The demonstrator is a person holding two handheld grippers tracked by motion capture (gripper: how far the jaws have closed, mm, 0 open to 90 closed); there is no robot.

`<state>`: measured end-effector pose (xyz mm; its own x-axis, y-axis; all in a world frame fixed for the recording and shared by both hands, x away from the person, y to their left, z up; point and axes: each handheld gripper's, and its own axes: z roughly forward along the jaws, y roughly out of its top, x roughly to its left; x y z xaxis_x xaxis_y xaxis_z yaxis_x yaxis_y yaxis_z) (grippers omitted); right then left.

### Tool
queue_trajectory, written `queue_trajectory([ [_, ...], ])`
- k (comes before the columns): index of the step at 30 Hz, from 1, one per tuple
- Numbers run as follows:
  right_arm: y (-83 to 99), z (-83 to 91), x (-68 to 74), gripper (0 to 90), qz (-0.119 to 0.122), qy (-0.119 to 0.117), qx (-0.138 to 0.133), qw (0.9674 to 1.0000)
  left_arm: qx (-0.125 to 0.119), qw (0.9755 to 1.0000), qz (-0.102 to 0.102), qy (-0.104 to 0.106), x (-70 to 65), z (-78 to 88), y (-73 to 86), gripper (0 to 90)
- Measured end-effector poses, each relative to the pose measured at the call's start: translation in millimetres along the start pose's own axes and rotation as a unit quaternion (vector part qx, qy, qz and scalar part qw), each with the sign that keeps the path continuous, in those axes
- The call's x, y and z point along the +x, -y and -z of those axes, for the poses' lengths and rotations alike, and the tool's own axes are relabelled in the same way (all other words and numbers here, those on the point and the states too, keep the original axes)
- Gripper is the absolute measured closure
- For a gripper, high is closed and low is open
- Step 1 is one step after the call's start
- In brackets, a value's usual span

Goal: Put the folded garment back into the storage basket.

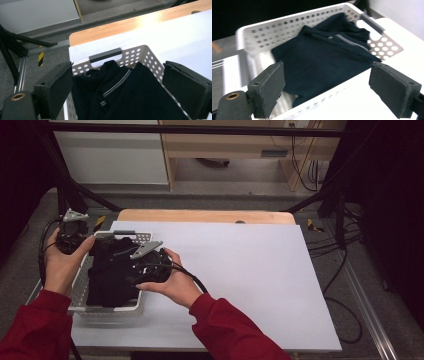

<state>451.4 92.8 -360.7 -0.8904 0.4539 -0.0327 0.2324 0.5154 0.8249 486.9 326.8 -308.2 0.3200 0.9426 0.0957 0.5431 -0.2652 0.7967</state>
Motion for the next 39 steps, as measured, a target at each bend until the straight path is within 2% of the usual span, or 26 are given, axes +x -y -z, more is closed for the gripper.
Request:
queue_trajectory([
  [3,0.2,-0.9,-1.8,11.0,-0.009,0.024,-0.006,0.9996,-0.009,0.9999,-0.004,-0.005,-2.7,5.1,-2.0,7.7],
  [7,0.3,1.8,-5.1,7.8,-0.016,0.023,-0.002,0.9996,-0.03,0.9994,0.004,-0.016,-3.7,14.0,-2.4,4.4],
  [11,2.7,8.2,-11.8,7.5,-0.015,0.022,0.006,0.9996,-0.031,0.9994,0.016,-0.005,-5.8,19.9,-0.2,5.2],
  [13,5.0,13.6,-16.8,7.5,-0.018,0.026,0.004,0.9995,-0.03,0.9992,0.024,0.014,-9.6,22.8,1.7,5.2],
  [19,14.6,30.1,-36.0,9.9,-0.032,0.036,-0.001,0.9988,-0.04,0.9983,0.025,0.032,-24.5,30.3,6.5,5.2],
  [21,18.9,38.7,-43.9,9.9,-0.029,0.039,-0.002,0.9988,-0.049,0.9977,0.033,0.034,-28.3,33.6,9.0,5.7],
  [22,19.9,42.2,-45.9,9.8,-0.027,0.041,-0.005,0.9988,-0.062,0.9963,0.046,0.037,-29.0,35.9,11.9,6.2],
  [23,21.4,48.4,-49.0,9.4,-0.021,0.044,-0.008,0.9988,-0.075,0.9954,0.049,0.035,-31.3,37.6,15.0,6.5],
  [25,23.7,61.1,-55.0,8.9,-0.021,0.05,-0.015,0.9984,-0.074,0.9965,0.037,0.016,-37.2,39.1,19.8,6.1],
  [26,25.0,68.8,-58.7,8.9,-0.023,0.055,-0.017,0.9981,-0.076,0.9961,0.042,0.016,-40.5,39.6,24.0,6.4],
  [28,28.2,83.8,-66.8,8.7,-0.028,0.066,-0.023,0.9972,-0.072,0.9961,0.044,0.025,-45.4,38.2,30.4,6.2],
  [30,32.0,99.1,-75.6,8.7,-0.038,0.076,-0.03,0.9959,-0.065,0.9967,0.042,0.024,-50.2,36.8,35.2,6.1],
  [33,36.8,114.1,-84.9,8.7,-0.05,0.084,-0.037,0.9945,-0.066,0.9967,0.038,0.028,-58.2,37.9,41.5,6.2],
  [36,41.5,129.1,-92.8,9.9,-0.06,0.097,-0.044,0.9925,-0.06,0.9971,0.023,0.041,-65.5,39.4,45.2,6.3],
  [37,42.3,132.6,-94.1,9.8,-0.063,0.099,-0.048,0.992,-0.059,0.997,0.018,0.047,-68.2,40.7,47.0,6.5],
  [39,44.2,143.0,-97.0,9.4,-0.067,0.099,-0.053,0.9914,-0.068,0.9959,0.023,0.055,-72.5,42.3,51.0,6.8],
])
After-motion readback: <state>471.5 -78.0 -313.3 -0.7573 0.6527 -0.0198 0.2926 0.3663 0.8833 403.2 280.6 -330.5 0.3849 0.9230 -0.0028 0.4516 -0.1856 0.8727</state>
